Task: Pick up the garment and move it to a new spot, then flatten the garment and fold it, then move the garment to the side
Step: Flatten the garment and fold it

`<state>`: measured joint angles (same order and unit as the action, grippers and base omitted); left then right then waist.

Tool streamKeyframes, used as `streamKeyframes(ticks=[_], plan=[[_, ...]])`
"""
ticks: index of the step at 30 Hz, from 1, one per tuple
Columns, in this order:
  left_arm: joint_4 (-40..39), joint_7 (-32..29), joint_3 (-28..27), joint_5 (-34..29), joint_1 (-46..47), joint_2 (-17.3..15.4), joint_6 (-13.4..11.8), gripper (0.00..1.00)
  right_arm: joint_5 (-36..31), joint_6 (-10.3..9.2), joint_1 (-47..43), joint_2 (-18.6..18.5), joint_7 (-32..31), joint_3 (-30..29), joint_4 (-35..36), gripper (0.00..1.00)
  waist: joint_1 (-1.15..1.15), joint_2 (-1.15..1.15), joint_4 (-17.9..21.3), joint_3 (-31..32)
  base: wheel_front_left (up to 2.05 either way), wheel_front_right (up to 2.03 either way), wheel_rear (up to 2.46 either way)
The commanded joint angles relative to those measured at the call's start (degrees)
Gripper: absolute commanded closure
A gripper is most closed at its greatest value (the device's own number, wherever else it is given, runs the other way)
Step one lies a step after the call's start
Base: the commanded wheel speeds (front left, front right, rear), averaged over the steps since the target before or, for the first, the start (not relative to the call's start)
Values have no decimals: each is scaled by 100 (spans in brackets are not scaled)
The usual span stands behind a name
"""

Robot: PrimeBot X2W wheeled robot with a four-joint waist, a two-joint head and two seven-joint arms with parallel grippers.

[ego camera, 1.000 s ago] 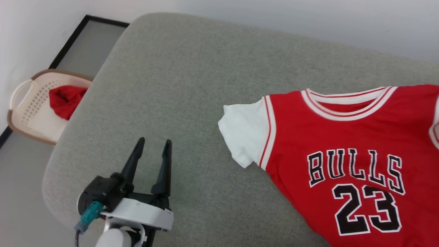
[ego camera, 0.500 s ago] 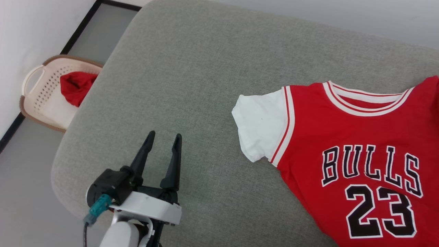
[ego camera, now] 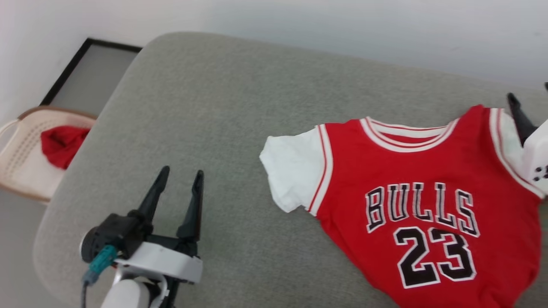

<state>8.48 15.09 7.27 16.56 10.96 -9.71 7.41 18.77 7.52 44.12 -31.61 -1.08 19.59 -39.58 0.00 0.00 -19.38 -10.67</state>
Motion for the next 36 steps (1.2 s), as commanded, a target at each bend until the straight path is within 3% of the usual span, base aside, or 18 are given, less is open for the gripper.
streamKeyframes(ticks=[1,5,8,11,17,24,29,36], plan=[[-23,7,-49,16,-79,-64,15,0,40,-6,-167,41,309,45,109,0,0,0,373,319,0,0,0],[-68,7,-150,43,-161,-187,16,0,-163,-6,-503,180,1257,-31,462,0,0,0,652,457,0,0,0],[-103,5,-275,71,-203,-247,15,0,-508,-6,-828,345,1571,-312,835,0,0,0,855,524,0,0,0],[-130,5,-332,92,-234,-266,16,0,-753,-6,-1132,545,1620,-615,1182,0,0,0,978,537,0,0,0],[-70,4,-402,334,-244,-407,15,0,-1521,-6,-2133,1266,1620,-1531,2745,0,0,0,1342,500,0,0,0],[204,-95,-175,1187,119,-868,15,0,-1786,-6,-2704,1785,1622,-1766,3587,0,0,0,1708,376,0,0,0],[288,-937,22,2078,571,-1344,16,0,-1773,-6,-2751,1917,1623,-1775,3805,0,0,0,1888,225,0,0,0],[503,-3015,351,3142,1395,-1904,16,0,-1726,-6,-2718,1944,1623,-1772,3935,0,0,0,2050,-6,0,0,0]])
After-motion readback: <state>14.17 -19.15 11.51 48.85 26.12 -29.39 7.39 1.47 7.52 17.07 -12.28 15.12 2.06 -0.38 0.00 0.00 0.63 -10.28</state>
